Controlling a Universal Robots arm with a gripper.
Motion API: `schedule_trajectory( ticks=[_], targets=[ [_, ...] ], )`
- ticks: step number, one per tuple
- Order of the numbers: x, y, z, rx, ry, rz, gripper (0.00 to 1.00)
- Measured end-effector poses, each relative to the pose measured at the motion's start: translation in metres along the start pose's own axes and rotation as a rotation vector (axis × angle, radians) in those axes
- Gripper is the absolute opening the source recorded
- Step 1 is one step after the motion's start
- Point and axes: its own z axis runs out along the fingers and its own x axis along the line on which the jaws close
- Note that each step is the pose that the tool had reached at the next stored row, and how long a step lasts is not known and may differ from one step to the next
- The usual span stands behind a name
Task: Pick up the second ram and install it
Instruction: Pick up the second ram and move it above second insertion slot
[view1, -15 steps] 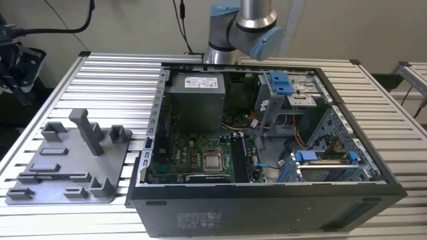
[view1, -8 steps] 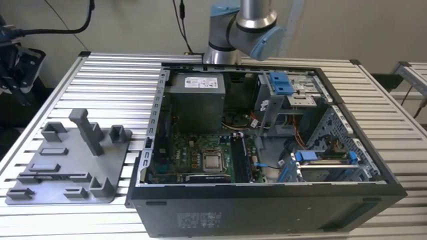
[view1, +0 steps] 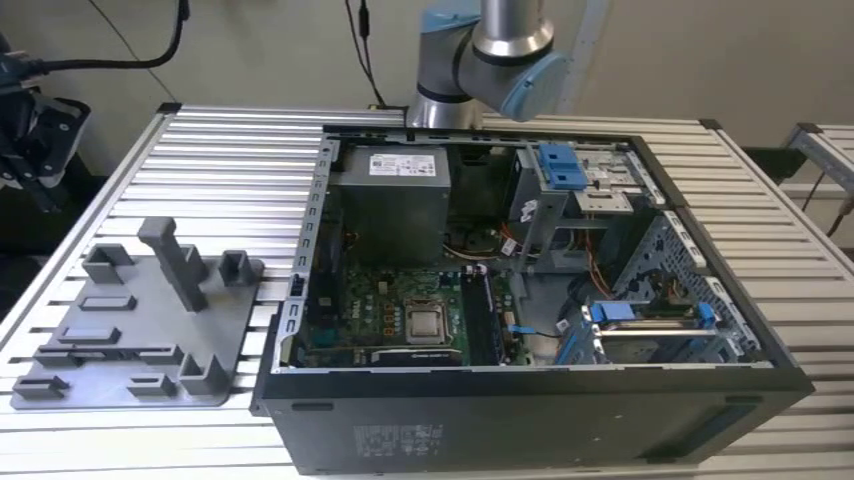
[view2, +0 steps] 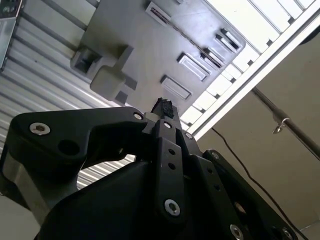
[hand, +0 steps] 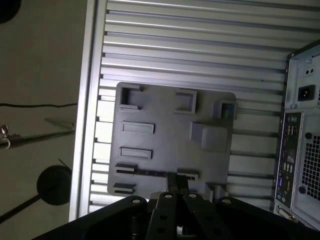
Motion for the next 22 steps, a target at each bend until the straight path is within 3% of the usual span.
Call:
schedule_trajectory(
  ticks=[7, 22],
  targets=[
    [0.0000, -0.0004, 0.0000, 0.0004, 0.0010, -0.020, 0.11],
    [0.0000, -0.0004, 0.0000, 0.0171, 0.0105, -0.183, 0.11]
  ],
)
